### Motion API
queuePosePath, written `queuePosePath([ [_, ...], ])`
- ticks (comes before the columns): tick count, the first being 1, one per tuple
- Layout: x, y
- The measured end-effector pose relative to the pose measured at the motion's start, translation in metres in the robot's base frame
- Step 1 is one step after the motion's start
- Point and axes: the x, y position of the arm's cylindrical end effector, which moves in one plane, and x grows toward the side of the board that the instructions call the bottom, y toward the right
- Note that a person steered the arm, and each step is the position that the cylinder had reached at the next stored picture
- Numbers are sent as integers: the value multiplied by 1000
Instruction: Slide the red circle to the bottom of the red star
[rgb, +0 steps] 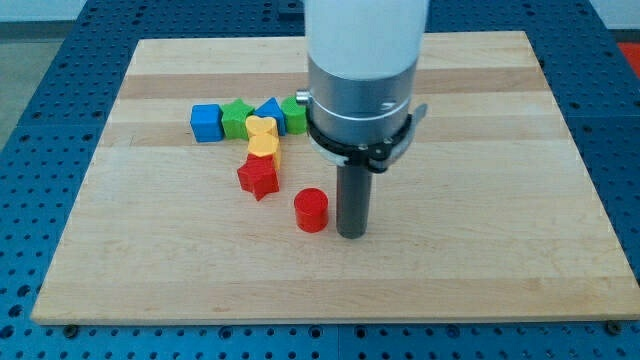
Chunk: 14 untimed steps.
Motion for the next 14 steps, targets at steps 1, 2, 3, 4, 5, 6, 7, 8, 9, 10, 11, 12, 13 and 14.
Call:
queuePosePath([
  [1, -28, 0],
  [2, -28, -2],
  [3, -28, 15],
  [4, -25, 21],
  [5, -14, 21],
  [6, -12, 16],
  [7, -12, 4],
  [8, -12, -13],
  [9, -12, -31],
  [10, -12, -41],
  [11, -12, -44],
  [12, -1, -44],
  [13, 3, -45],
  [14, 2, -57],
])
